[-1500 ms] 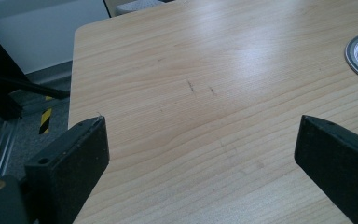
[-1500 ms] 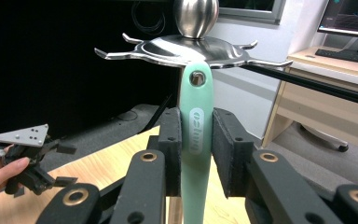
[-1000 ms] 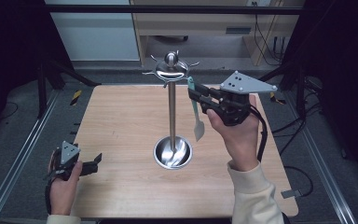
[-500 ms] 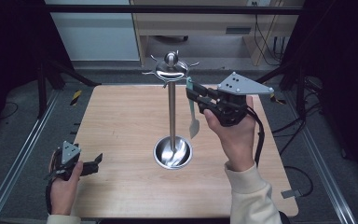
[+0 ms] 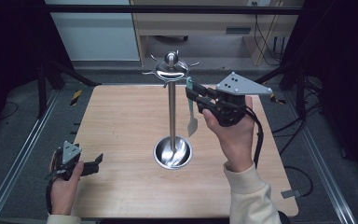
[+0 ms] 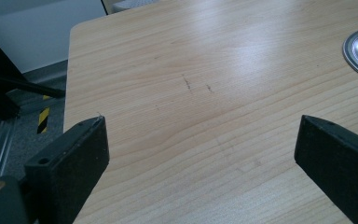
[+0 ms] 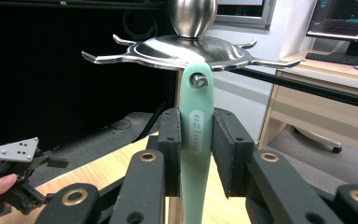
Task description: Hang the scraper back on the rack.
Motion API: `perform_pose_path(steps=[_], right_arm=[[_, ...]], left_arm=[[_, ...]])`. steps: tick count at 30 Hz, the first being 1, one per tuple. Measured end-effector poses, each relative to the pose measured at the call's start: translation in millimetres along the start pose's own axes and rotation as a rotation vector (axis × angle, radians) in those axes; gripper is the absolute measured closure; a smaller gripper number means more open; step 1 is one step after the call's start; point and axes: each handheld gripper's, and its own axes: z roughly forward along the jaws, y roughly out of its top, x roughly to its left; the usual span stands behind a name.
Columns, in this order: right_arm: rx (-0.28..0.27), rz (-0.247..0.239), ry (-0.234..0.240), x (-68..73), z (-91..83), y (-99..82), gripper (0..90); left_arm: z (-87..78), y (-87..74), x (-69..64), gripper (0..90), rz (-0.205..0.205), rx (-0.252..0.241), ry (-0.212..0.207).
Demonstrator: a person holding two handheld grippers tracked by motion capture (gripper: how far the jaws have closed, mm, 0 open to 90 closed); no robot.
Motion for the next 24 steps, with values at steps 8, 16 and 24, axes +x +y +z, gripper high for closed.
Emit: perform_pose_path(steps=[8, 16, 24], right_arm=[[0.0, 0.007, -0.005, 0.4, -0.3, 0.2, 70.1], [0.0, 0.007, -0.013, -0.6, -4.4, 1.4, 67.0], [0.017, 0.0, -0.041, -2.0, -8.4, 0.8, 62.2]], left_arm=[[0.5, -0.1, -0.2, 2.7, 0.003, 0.002, -0.005], [1.0, 0.0, -0.8, 2.8, 0.0, 0.001, -0.012], [0.5, 0.2, 0.1, 2.7, 0.002, 0.001, -0.01]])
